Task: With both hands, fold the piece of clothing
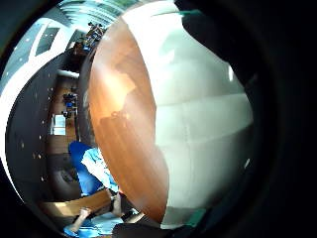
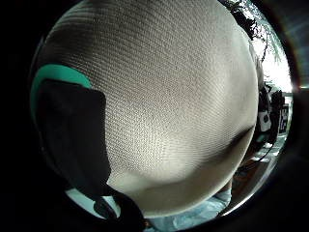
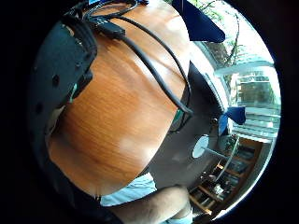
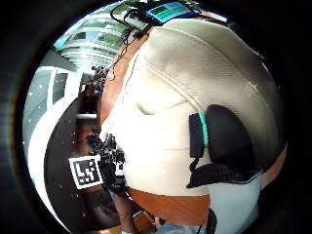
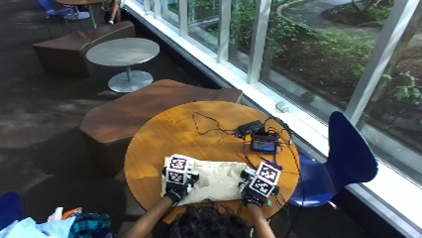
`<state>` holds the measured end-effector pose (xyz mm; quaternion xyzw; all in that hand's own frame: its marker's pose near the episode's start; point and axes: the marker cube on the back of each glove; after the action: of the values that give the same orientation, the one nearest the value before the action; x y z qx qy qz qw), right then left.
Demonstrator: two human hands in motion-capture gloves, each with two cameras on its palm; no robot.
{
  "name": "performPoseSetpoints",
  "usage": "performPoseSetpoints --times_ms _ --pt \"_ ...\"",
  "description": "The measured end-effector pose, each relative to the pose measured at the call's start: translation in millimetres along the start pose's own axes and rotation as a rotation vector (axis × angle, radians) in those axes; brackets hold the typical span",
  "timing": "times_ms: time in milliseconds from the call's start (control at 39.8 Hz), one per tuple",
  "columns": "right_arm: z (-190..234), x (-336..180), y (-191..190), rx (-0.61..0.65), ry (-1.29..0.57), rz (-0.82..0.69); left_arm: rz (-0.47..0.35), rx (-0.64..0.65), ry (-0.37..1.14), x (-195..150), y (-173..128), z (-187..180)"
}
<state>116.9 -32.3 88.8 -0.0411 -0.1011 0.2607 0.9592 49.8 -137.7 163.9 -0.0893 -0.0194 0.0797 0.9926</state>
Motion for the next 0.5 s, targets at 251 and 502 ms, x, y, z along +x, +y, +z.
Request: performPoseSetpoints --times_ms 251,502 --pt "-42.9 20.1 -29.4 0.02 -0.09 0.026 0.05 -0.009 0.067 27.7 -10.7 -11.4" --pt "-116.8 -76.4 -16.3 0.215 -0.092 -0.166 0.047 0.149 0.247 -21.7 16.5 -67.4"
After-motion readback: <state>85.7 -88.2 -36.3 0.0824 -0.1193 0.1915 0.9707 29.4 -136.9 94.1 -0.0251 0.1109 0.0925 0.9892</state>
